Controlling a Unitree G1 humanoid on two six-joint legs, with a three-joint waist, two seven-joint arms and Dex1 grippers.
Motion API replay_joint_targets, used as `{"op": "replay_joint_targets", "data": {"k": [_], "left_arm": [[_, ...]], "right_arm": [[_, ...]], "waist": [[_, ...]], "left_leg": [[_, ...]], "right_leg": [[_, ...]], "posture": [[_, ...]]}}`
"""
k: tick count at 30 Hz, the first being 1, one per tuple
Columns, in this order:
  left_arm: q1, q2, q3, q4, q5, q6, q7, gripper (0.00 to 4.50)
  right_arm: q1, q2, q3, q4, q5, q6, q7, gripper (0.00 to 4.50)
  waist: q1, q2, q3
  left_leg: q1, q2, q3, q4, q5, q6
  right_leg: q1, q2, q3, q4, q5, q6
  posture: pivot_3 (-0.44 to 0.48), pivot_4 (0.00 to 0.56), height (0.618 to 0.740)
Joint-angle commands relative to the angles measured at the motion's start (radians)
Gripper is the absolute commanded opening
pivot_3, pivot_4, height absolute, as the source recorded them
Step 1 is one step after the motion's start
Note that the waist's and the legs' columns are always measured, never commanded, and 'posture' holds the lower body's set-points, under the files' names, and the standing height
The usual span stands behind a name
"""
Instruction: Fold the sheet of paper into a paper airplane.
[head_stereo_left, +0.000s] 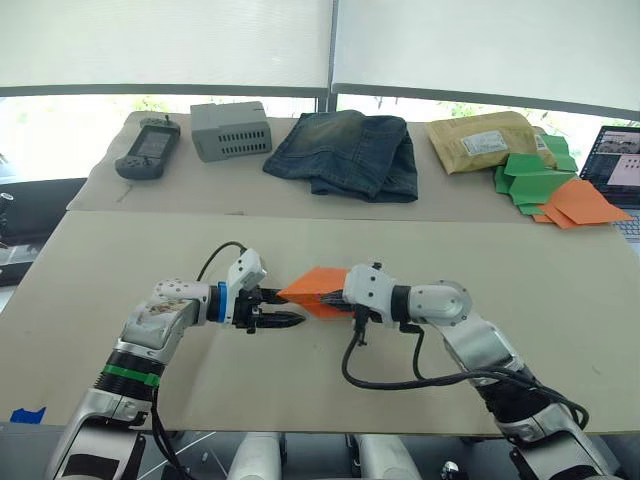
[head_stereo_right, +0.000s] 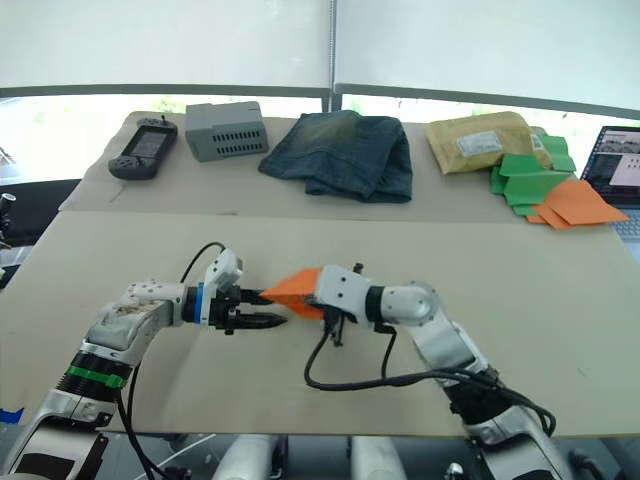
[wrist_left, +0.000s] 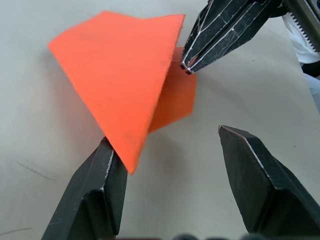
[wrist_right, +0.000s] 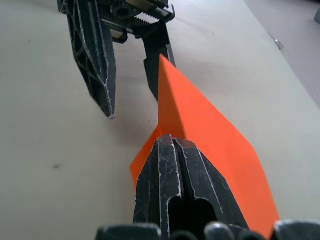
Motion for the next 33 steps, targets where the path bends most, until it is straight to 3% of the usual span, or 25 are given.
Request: {"op": "replay_joint_targets", "data": {"k": [1,7,14,21,33], "left_arm": [[-0.031,-0.004,0.006,-0.009,0.006,-0.026,-0.007,2.93],[-0.034,-0.005,0.005,-0.005,0.015,-0.033,-0.011,2.93],[-0.041,-0.009,0.008,0.006,0.022,-0.038,-0.010,2.93],[-0.042,-0.013,0.011,0.005,0.026,-0.037,-0.011,2.93],[-0.045,-0.008,0.022,-0.014,-0.005,0.009,-0.030,2.93]], "right_arm": [[-0.001,-0.006,-0.026,-0.075,0.036,0.042,0.008,0.08],[-0.110,0.031,-0.098,-0.051,0.050,0.052,-0.062,0.08],[-0.184,0.039,-0.016,0.128,-0.021,-0.012,-0.047,0.08],[-0.165,0.044,0.035,0.207,-0.045,-0.100,-0.010,0.08],[-0.026,-0.001,0.035,0.070,-0.040,-0.075,0.010,0.08]], "waist": [[-0.001,0.000,0.000],[-0.002,0.000,0.000],[0.003,0.000,0.000],[0.001,0.000,0.000],[0.000,0.000,0.000]], "left_leg": [[0.000,0.000,0.000,0.000,0.000,0.000],[0.000,0.000,0.000,0.000,0.000,0.000],[0.000,0.000,0.000,0.000,0.000,0.000],[-0.001,0.000,0.000,0.000,0.000,0.000],[-0.001,0.000,0.000,0.000,0.000,0.000]], "right_leg": [[0.000,0.000,0.000,0.000,0.000,0.000],[0.000,0.000,0.000,0.000,0.000,0.000],[0.000,0.000,-0.001,-0.001,0.000,0.000],[-0.001,0.000,0.000,0.000,0.001,-0.001],[0.000,0.000,0.000,0.000,0.000,0.000]], "posture": [[0.000,0.150,0.728],[0.000,0.150,0.728],[0.000,0.150,0.728],[0.000,0.150,0.728],[0.000,0.150,0.728]]}}
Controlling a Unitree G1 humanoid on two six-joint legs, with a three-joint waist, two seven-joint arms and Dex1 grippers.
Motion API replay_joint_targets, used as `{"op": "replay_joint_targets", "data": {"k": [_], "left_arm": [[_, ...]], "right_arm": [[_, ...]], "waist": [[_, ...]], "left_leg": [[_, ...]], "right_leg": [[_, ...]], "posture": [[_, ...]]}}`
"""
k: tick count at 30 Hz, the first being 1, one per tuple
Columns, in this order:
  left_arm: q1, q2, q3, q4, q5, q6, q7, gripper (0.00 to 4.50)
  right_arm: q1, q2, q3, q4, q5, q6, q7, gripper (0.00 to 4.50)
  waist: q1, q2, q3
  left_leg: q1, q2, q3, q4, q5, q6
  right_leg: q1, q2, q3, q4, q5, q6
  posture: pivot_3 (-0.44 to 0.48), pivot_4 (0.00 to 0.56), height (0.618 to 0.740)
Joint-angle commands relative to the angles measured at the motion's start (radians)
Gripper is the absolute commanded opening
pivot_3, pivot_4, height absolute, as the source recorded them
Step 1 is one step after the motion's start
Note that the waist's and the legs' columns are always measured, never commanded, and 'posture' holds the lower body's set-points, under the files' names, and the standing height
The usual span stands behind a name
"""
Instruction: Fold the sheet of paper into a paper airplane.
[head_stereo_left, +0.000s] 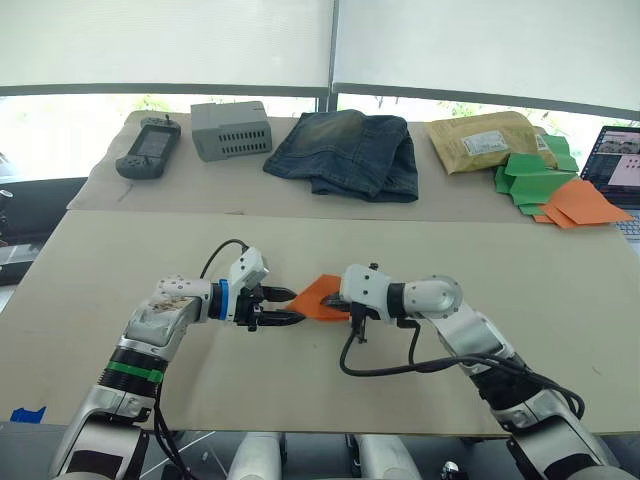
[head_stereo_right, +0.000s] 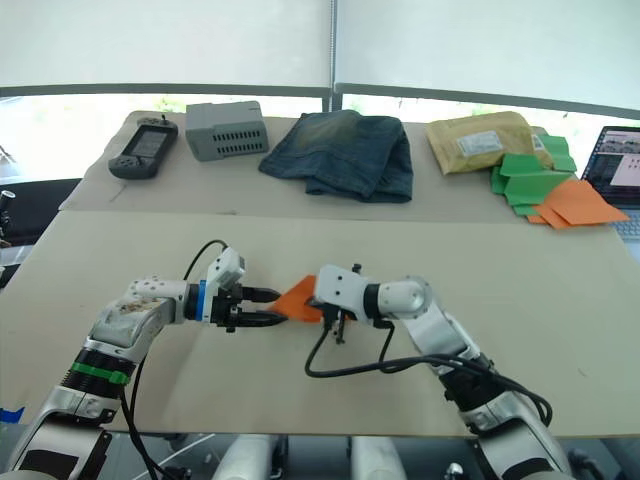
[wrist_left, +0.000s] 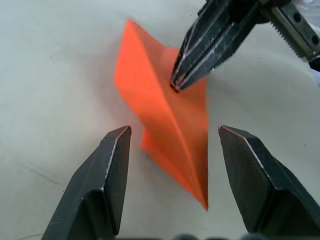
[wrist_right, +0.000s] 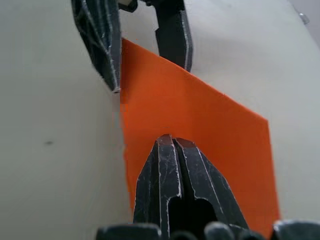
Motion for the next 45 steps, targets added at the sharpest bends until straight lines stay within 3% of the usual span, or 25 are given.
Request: {"op": "replay_joint_targets", "data": {"k": [1,19,36,45], "left_arm": [[-0.032,0.006,0.028,-0.037,-0.037,0.022,-0.015,2.93],[-0.033,0.052,0.033,-0.065,-0.059,0.048,-0.024,2.93],[-0.033,-0.002,-0.043,-0.102,-0.049,0.070,-0.046,2.93],[-0.054,0.021,-0.036,-0.137,-0.123,0.196,-0.104,2.93]], "right_arm": [[0.034,-0.005,-0.006,-0.069,-0.001,0.004,-0.011,0.08],[0.152,-0.015,-0.039,-0.021,-0.068,-0.099,-0.147,0.08],[0.328,-0.002,-0.049,-0.116,-0.144,-0.120,-0.305,0.08],[0.384,0.011,-0.048,-0.134,-0.152,-0.107,-0.333,0.08]], "waist": [[0.000,0.000,0.000],[0.001,0.000,0.000],[0.018,0.000,0.000],[0.019,0.000,0.000]], "left_leg": [[0.000,0.000,0.000,0.000,0.000,0.000],[0.000,0.000,0.000,0.000,0.000,0.000],[0.001,0.000,0.000,0.000,0.000,0.000],[0.002,0.000,0.000,0.000,0.000,0.000]], "right_leg": [[0.000,0.000,0.000,0.000,0.000,0.000],[0.000,0.000,0.000,0.000,0.000,0.000],[0.001,0.000,0.000,-0.001,-0.001,0.001],[0.002,0.000,0.000,-0.001,-0.001,0.001]], "posture": [[0.000,0.150,0.728],[0.000,0.150,0.728],[0.000,0.150,0.728],[0.000,0.150,0.728]]}}
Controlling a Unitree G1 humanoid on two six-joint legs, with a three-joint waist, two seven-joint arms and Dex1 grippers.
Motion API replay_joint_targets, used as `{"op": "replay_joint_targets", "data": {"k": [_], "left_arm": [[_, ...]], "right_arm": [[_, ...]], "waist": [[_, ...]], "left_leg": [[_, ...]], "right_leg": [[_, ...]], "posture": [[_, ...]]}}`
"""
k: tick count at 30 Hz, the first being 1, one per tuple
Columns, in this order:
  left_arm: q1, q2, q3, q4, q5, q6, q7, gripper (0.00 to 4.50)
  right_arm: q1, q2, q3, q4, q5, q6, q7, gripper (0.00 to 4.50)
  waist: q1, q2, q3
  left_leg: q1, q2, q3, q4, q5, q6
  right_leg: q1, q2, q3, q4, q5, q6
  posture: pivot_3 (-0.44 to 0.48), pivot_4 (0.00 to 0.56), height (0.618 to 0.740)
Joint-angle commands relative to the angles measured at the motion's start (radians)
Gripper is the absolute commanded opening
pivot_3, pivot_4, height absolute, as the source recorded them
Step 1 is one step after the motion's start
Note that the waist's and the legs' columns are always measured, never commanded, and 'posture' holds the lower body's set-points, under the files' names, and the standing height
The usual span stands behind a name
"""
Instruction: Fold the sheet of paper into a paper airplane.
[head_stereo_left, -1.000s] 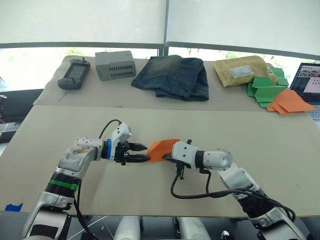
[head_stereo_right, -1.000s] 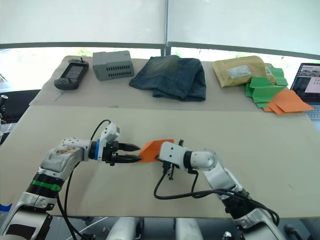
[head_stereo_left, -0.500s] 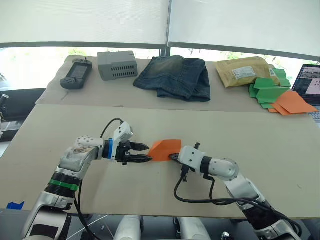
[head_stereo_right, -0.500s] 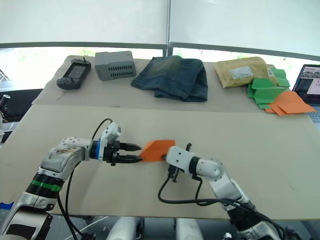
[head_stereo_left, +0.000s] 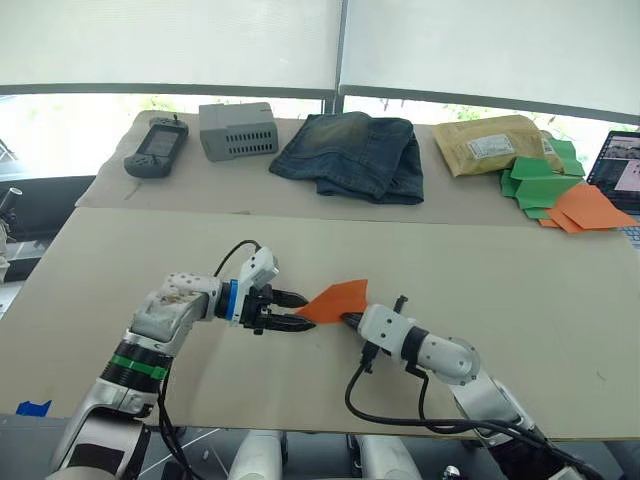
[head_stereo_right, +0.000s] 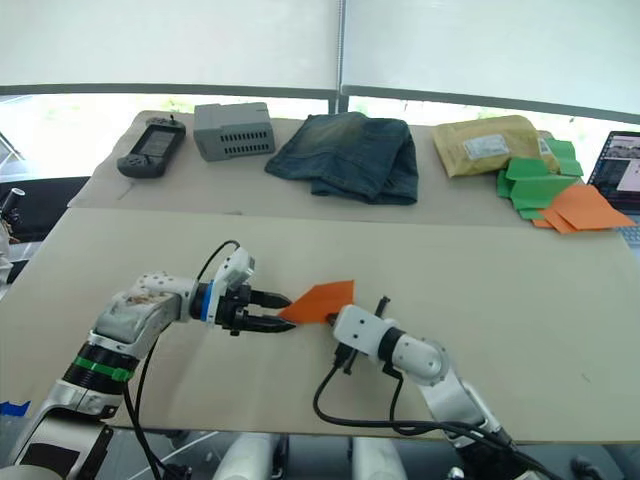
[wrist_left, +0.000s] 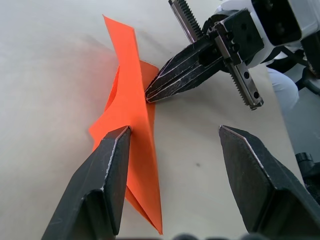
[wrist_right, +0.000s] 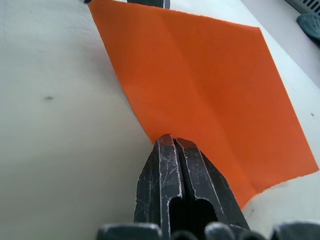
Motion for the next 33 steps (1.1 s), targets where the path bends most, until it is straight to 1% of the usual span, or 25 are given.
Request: {"op": "replay_joint_targets", "data": {"k": [1,6,11,15,22,29,32,33], "left_arm": [[-0.013,0.018,-0.005,-0.070,-0.058,0.064,-0.048,2.93],[0.008,0.033,-0.036,-0.093,-0.059,0.087,-0.063,2.93],[0.016,0.024,-0.063,-0.073,-0.054,0.087,-0.072,2.93],[0.013,0.006,-0.082,-0.028,-0.016,0.043,-0.046,2.93],[-0.029,-0.029,-0.055,0.084,0.030,-0.029,-0.001,2.93],[-0.016,-0.052,-0.062,0.055,0.013,-0.012,-0.003,2.93],[-0.016,-0.055,-0.041,0.061,0.016,-0.020,0.018,2.93],[-0.022,-0.050,-0.017,0.071,0.014,-0.027,0.033,2.93]], "right_arm": [[0.022,0.000,0.014,0.014,-0.015,0.030,0.008,0.08],[0.021,0.005,0.018,0.008,-0.020,0.043,0.009,0.08],[0.031,0.006,0.017,-0.014,-0.025,0.066,0.003,0.08],[0.043,0.006,0.015,-0.033,-0.030,0.081,-0.002,0.08],[0.049,0.000,0.010,-0.042,-0.032,0.092,-0.005,0.08],[0.039,-0.007,0.016,-0.032,-0.041,0.087,-0.001,0.08],[0.028,-0.008,0.023,-0.020,-0.039,0.091,0.012,0.08],[0.019,-0.007,0.028,-0.012,-0.039,0.094,0.019,0.08]], "waist": [[-0.001,0.000,0.000],[-0.003,0.000,0.000],[-0.002,0.000,0.000],[-0.001,0.000,0.000],[0.000,0.000,0.000],[0.000,0.000,0.000],[-0.001,0.000,0.000],[-0.001,0.000,0.000]], "left_leg": [[0.000,0.000,0.000,0.000,0.000,0.000],[0.000,0.000,0.000,0.000,0.000,0.000],[0.000,0.000,0.000,0.000,0.000,0.000],[0.000,0.000,0.000,0.000,0.000,0.000],[0.000,0.000,0.000,0.000,0.000,0.000],[0.000,0.000,0.000,0.000,0.000,0.000],[0.000,0.000,0.000,0.000,0.000,0.000],[0.000,0.000,0.000,0.000,0.000,0.000]], "right_leg": [[0.000,0.000,0.000,0.000,0.000,0.000],[0.000,0.000,0.000,0.000,0.000,0.000],[0.000,0.000,0.000,0.000,0.000,0.000],[0.000,0.000,0.000,0.000,0.000,0.000],[0.000,0.000,0.000,0.000,0.000,0.000],[0.000,0.000,0.000,0.000,0.000,0.000],[0.000,0.000,0.000,0.000,0.000,0.000],[0.000,0.000,0.000,0.000,0.000,0.000]], "posture": [[0.000,0.150,0.728],[0.000,0.150,0.728],[0.000,0.150,0.728],[0.000,0.150,0.728],[0.000,0.150,0.728],[0.000,0.150,0.728],[0.000,0.150,0.728],[0.000,0.150,0.728]]}}
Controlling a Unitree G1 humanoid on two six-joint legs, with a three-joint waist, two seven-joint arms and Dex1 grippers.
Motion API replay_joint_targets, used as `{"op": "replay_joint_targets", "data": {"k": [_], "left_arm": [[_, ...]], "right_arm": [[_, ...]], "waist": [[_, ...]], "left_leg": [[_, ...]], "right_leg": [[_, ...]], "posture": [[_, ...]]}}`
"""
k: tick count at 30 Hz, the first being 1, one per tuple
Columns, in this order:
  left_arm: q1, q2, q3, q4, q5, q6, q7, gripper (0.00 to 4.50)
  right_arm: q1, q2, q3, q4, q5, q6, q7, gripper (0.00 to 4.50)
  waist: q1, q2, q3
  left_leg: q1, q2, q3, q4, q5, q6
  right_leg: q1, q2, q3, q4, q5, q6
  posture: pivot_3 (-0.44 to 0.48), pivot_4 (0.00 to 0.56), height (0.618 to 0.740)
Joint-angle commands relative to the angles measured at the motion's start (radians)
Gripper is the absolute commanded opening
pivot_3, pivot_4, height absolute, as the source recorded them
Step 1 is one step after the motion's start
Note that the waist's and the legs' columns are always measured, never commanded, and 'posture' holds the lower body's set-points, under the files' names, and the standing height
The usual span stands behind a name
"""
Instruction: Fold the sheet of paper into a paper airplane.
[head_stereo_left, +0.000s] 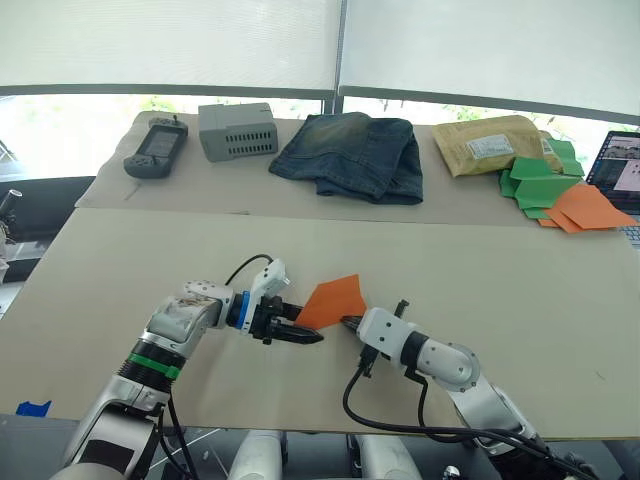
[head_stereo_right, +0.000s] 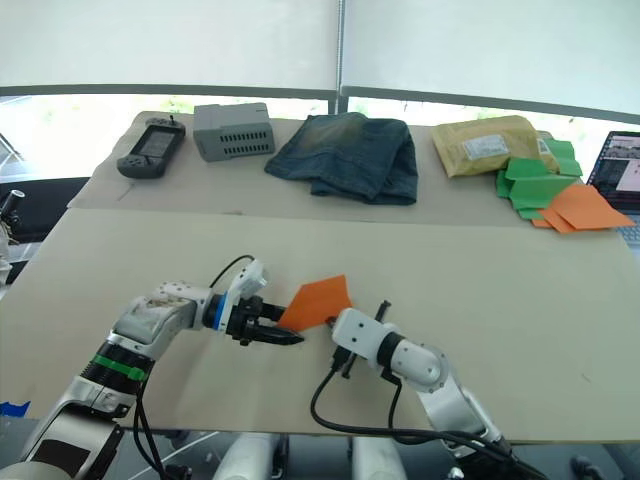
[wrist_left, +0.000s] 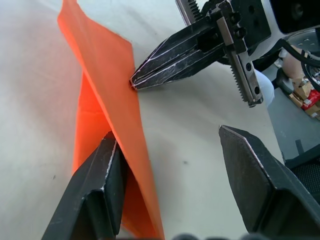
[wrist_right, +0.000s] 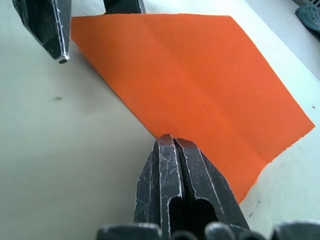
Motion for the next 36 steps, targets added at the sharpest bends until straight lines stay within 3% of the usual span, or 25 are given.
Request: {"op": "replay_joint_targets", "data": {"k": [1,9,10,17,18,27,36], "left_arm": [[-0.015,0.004,0.072,-0.009,-0.013,-0.022,0.035,2.93],[0.024,0.025,0.259,-0.073,-0.059,-0.049,0.139,2.93],[0.042,0.033,0.274,-0.111,-0.078,-0.032,0.139,2.40],[0.191,0.081,0.221,-0.349,-0.074,-0.049,0.142,0.13],[0.201,0.069,0.212,-0.352,-0.065,-0.055,0.164,0.03],[0.246,0.033,0.102,-0.246,0.081,-0.206,0.235,0.03],[0.281,0.039,0.073,-0.172,0.146,-0.288,0.254,0.03]], "right_arm": [[-0.006,-0.012,0.023,0.044,-0.022,0.036,0.027,0.08],[-0.040,-0.003,0.039,0.090,-0.012,0.043,0.060,0.08],[-0.043,-0.001,0.040,0.095,-0.012,0.041,0.062,0.00],[-0.055,-0.002,0.048,0.118,-0.013,0.034,0.075,0.00],[-0.057,-0.001,0.049,0.120,-0.014,0.033,0.075,0.00],[-0.053,-0.010,0.039,0.113,-0.017,0.028,0.066,0.00],[-0.116,-0.011,-0.077,0.046,0.098,0.065,0.101,0.00]], "waist": [[-0.001,0.000,0.000],[-0.010,0.000,0.000],[-0.011,-0.001,0.000],[-0.024,-0.001,-0.001],[-0.024,-0.001,-0.001],[-0.024,-0.002,-0.003],[-0.021,-0.002,-0.003]], "left_leg": [[0.000,0.000,0.000,0.000,0.000,0.000],[0.002,0.001,0.000,0.000,0.000,0.000],[0.002,0.001,0.000,0.000,0.000,0.000],[0.002,0.002,0.000,0.000,0.000,0.000],[0.003,0.001,0.000,0.000,0.000,0.000],[0.004,0.001,0.000,0.000,0.000,0.000],[0.004,0.001,0.001,0.000,0.000,0.000]], "right_leg": [[0.000,0.000,0.000,0.000,0.000,0.000],[0.001,0.001,0.000,0.001,0.000,0.000],[0.001,0.001,0.000,0.001,0.000,0.000],[0.001,0.000,0.000,0.001,0.000,0.000],[0.002,0.000,0.000,0.001,0.000,0.000],[0.002,0.000,0.000,0.001,0.000,0.000],[0.002,0.000,0.000,0.001,0.000,0.000]], "posture": [[0.000,0.150,0.728],[0.000,0.150,0.728],[0.000,0.150,0.728],[0.000,0.150,0.728],[0.000,0.150,0.728],[0.000,0.150,0.728],[0.000,0.150,0.728]]}}
